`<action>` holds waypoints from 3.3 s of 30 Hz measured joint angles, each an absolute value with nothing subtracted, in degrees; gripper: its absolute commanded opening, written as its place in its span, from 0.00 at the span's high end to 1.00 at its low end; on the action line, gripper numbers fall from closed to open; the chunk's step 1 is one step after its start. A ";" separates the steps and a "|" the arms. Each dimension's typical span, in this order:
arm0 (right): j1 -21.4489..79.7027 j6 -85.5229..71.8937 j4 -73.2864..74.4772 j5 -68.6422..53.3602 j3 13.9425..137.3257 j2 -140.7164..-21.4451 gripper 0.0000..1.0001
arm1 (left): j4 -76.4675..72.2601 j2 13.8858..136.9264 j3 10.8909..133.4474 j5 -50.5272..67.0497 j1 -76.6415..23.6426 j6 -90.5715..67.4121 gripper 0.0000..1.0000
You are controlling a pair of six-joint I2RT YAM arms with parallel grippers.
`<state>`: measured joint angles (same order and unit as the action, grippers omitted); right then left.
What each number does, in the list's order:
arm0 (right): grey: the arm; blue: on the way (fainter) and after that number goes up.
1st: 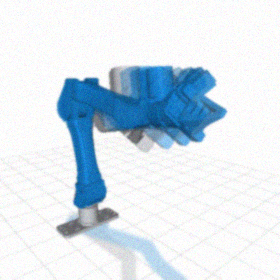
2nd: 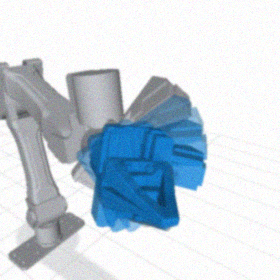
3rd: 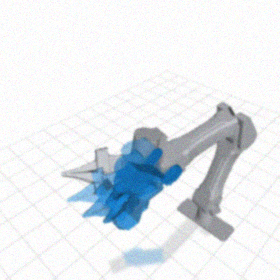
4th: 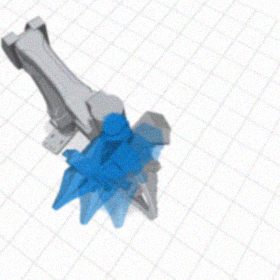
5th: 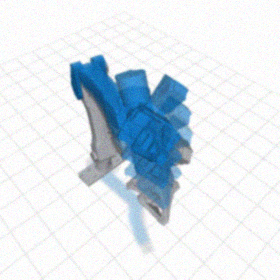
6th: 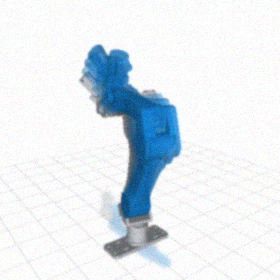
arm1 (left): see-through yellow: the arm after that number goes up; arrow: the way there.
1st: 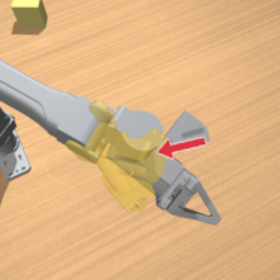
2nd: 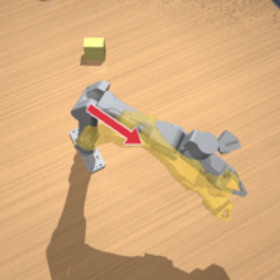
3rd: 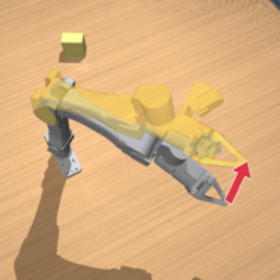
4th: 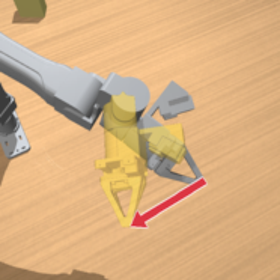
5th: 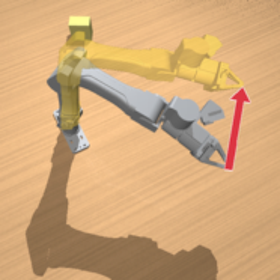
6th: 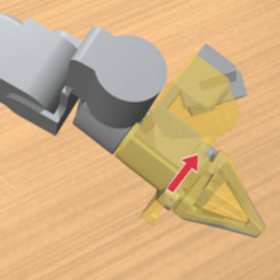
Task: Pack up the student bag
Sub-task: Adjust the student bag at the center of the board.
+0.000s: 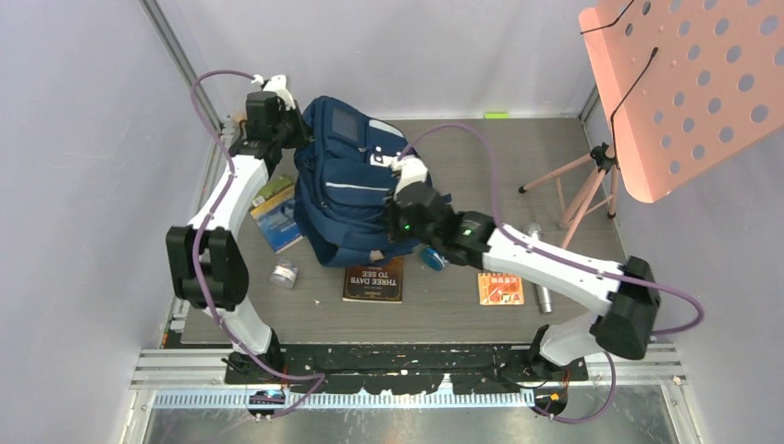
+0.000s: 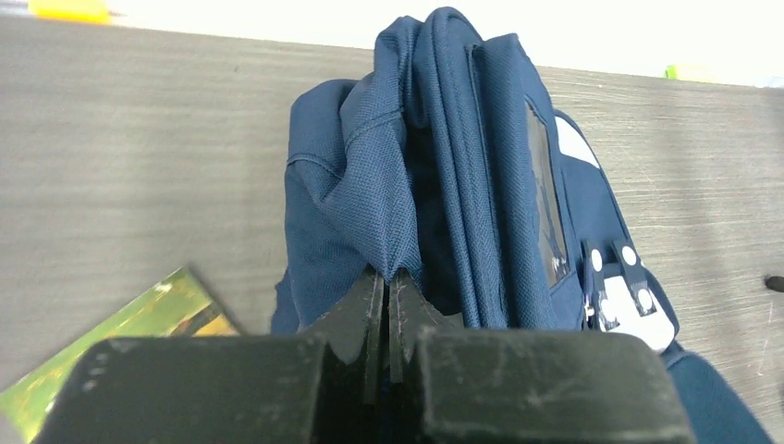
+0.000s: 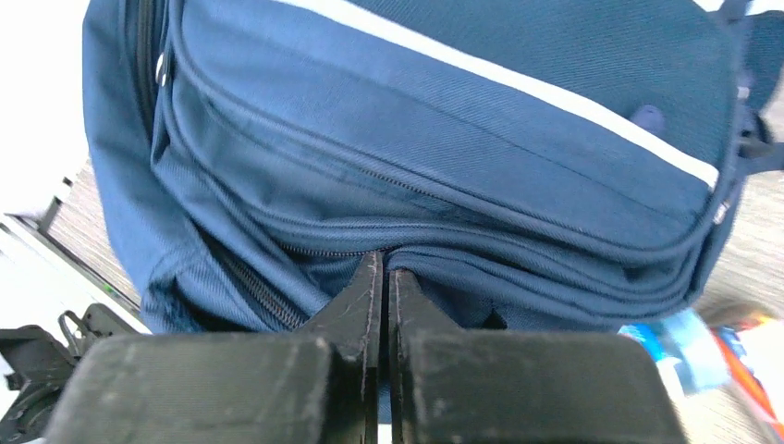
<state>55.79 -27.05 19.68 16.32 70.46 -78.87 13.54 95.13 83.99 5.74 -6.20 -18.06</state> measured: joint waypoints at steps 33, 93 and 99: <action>36.45 -22.87 23.24 13.17 72.05 -82.89 0.10 | 15.29 65.01 51.83 7.29 -5.30 -27.92 0.02; 47.51 -28.29 21.63 6.48 85.30 -103.15 0.47 | 29.21 98.72 78.43 15.40 -0.73 -17.52 0.58; 48.77 -24.60 23.97 5.39 85.21 -101.89 0.25 | 30.06 98.67 80.36 11.97 -0.69 -16.62 0.24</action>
